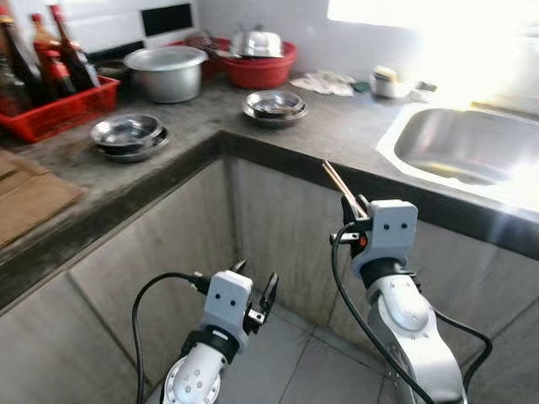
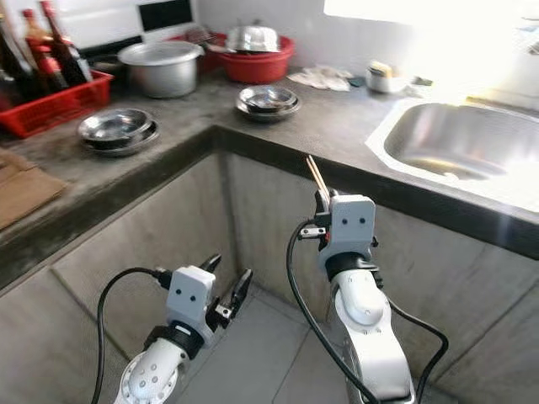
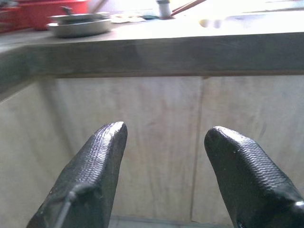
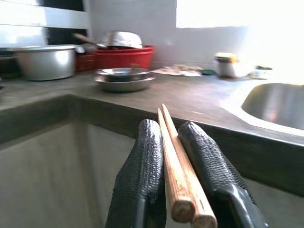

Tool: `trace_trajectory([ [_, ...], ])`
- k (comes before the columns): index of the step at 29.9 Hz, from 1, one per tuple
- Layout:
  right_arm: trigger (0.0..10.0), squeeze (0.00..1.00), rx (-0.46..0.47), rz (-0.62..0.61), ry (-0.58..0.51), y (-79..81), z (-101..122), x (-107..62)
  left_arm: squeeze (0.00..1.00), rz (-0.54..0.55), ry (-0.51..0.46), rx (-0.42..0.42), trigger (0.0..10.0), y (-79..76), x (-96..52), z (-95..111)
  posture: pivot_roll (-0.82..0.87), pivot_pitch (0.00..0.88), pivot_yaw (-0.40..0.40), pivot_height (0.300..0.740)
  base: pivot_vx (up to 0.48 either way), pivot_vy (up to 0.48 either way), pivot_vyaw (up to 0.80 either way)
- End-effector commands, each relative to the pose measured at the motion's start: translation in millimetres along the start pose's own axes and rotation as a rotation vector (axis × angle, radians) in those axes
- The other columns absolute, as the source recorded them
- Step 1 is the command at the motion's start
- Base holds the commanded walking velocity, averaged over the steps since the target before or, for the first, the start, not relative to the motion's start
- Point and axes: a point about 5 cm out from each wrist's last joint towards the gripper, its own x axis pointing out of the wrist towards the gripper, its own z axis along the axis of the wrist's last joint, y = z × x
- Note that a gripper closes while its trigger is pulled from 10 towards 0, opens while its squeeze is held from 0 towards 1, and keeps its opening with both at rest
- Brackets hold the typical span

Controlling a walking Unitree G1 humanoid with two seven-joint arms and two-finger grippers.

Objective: Kitchen organization

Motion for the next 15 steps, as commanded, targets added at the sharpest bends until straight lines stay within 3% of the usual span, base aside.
trace_trajectory([
  [1, 10.0, 0.00, -0.018, -0.027, -0.029, -6.3, 6.8, 1.4, 0.00, -0.024, -0.012, -0.001, 10.0, -5.4, 1.9, 3.1, 0.01, 0.054, 0.007, 0.740, 0.000, -0.442, -0.79],
  [7, 10.0, 0.00, -0.024, -0.031, -0.038, -7.3, 8.8, 2.7, 0.00, -0.010, 0.004, -0.010, 10.0, -4.2, 2.2, 1.7, 0.01, 0.051, 0.006, 0.740, 0.000, -0.392, -0.79],
  [15, 10.0, 0.00, -0.030, -0.035, -0.063, -10.2, 15.2, 9.1, 0.00, 0.017, 0.000, -0.023, 10.0, -1.3, 3.3, 2.5, 0.01, 0.046, 0.004, 0.740, 0.000, 0.000, -0.78],
])
